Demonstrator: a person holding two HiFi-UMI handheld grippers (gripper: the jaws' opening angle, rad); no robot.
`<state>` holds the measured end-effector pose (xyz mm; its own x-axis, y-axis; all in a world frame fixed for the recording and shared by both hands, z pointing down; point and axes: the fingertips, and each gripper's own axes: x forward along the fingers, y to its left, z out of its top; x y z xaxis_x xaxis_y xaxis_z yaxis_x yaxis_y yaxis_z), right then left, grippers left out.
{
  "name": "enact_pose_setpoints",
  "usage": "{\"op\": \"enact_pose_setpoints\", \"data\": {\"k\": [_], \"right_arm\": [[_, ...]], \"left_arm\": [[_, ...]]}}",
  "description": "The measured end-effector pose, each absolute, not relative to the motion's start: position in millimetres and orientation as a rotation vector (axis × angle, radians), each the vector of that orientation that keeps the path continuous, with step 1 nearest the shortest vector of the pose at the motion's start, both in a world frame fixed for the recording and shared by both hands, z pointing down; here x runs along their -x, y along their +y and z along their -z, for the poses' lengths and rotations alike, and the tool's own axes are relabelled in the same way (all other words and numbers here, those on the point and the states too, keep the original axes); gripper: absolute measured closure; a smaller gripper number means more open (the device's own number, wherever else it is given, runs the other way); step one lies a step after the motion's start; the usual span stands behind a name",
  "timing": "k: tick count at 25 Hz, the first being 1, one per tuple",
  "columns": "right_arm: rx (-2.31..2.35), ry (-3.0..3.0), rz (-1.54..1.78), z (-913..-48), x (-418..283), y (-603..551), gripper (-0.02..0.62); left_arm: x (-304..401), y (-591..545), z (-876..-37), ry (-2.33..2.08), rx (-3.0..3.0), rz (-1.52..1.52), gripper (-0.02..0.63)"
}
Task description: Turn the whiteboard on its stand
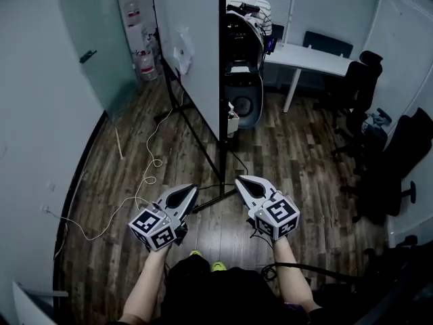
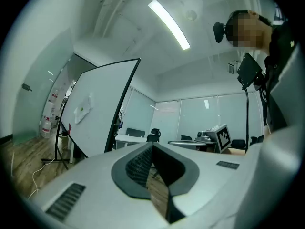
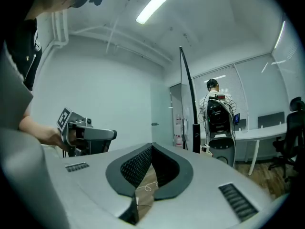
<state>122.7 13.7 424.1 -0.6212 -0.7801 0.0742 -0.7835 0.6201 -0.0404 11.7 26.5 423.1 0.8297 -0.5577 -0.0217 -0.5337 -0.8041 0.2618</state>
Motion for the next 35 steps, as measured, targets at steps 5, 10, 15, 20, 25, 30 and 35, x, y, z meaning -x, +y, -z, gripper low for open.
{"op": "enact_pose_setpoints", "data": {"k": [5,10,15,20,25,30,35], "right_arm": [[-1.324,-2.783,-0.138,-428.4,-116.6,3.0,0.583],[-1.265,-2.771,-0.195,-444.7,-106.5,-8.0,0.583],[-1.251,-2.752,-0.216,-452.8,-104.3,-22.0,0.575],[-1.297,-2.743,-0.179,-440.9,-109.6,-48.3,0.565],[-1.321,-2.732,-0.159,-432.7,-110.3,-78.0,0.563],[-1.353,-2.718,-0.157,-425.2,-110.9,-108.8,0.554],[-1.365,-2.693,-0.143,-421.1,-104.0,-138.9,0.531]], "left_arm": [[-0.5,17.3,-425.8,-0.868,-2.749,0.148,0.588],[4.7,4.9,-432.7,-0.880,-2.728,0.147,0.588],[-1.0,-16.1,-436.5,-0.856,-2.726,0.156,0.588],[-6.0,-45.8,-428.5,-0.836,-2.756,0.175,0.588],[-6.2,-74.2,-422.4,-0.823,-2.768,0.184,0.588],[-4.7,-102.1,-418.1,-0.820,-2.780,0.185,0.588],[0.1,-130.4,-416.5,-0.826,-2.780,0.183,0.588]]}}
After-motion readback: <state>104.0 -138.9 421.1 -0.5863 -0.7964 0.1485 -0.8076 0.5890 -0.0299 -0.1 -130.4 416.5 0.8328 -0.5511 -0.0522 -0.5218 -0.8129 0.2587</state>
